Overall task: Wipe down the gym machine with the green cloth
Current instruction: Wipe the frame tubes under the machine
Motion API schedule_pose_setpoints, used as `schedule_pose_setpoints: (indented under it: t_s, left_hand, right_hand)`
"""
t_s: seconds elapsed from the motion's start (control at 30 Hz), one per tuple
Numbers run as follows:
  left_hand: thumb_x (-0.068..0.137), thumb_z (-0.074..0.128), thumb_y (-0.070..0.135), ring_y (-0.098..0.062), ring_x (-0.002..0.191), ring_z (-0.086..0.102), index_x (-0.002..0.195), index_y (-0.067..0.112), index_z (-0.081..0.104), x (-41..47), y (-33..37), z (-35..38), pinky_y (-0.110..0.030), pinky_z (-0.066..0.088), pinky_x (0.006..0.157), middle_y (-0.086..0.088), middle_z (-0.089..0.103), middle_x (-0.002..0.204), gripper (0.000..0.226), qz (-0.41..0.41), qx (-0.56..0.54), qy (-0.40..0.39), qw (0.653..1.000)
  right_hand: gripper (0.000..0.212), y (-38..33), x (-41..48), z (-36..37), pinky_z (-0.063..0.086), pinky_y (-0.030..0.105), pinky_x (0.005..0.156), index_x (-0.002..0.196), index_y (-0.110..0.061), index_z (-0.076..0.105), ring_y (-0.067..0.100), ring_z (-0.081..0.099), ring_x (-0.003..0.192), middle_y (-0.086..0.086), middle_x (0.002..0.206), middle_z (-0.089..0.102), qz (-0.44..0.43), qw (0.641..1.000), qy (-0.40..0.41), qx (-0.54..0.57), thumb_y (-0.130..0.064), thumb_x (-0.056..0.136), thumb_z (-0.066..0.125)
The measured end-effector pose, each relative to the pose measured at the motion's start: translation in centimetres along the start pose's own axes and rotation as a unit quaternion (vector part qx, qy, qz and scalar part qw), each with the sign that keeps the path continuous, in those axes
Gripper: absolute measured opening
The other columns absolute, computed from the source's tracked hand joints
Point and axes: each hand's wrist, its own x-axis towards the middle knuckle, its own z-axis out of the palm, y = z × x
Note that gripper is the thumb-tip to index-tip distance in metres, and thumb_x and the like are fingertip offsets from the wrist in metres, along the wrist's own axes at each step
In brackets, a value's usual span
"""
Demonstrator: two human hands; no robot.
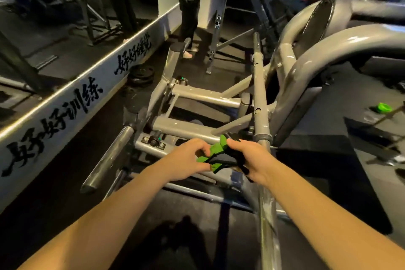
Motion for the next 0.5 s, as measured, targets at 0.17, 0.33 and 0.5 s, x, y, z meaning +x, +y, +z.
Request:
schedule_pose_setpoints:
  t_s: [0.17,0.33,0.5]
  left_hand:
    - [0.089,0.075,0.037,0.001,0.114,0.057,0.091,0.035,0.063,1.4,-0.3,-1.7,-0.03,0.049,0.101,0.02,0.059,0.126,0.012,0.003,0.001,-0.063,0.998]
    - [0.099,0.063,0.03,-0.003,0.093,0.059,0.092,0.018,0.062,4.5,0.0,-2.6,-0.027,0.048,0.082,0.007,0.066,0.102,0.014,-0.021,-0.089,-0.041,0.995]
    - [0.103,0.054,0.025,-0.019,0.089,0.057,0.09,0.015,0.058,9.8,1.8,-2.9,-0.038,0.047,0.081,-0.004,0.057,0.09,0.017,-0.076,-0.214,0.045,0.973]
  right_hand:
    - [0.027,0.0,0.4,-1.1,0.057,0.036,0.095,0.121,-0.001,0.068,0.024,0.072,0.108,0.014,0.113,0.076,-0.015,0.999,0.026,0.015,-0.013,0.097,0.066]
    - [0.019,-0.4,1.2,-2.4,0.054,0.041,0.099,0.11,-0.008,0.072,0.026,0.073,0.107,0.014,0.112,0.076,-0.027,0.998,0.011,0.05,-0.022,0.1,0.063]
    - [0.042,0.2,4.6,-4.4,0.052,0.04,0.103,0.124,-0.003,0.068,0.028,0.07,0.114,0.016,0.12,0.073,-0.056,0.998,-0.04,-0.016,-0.025,0.088,0.072]
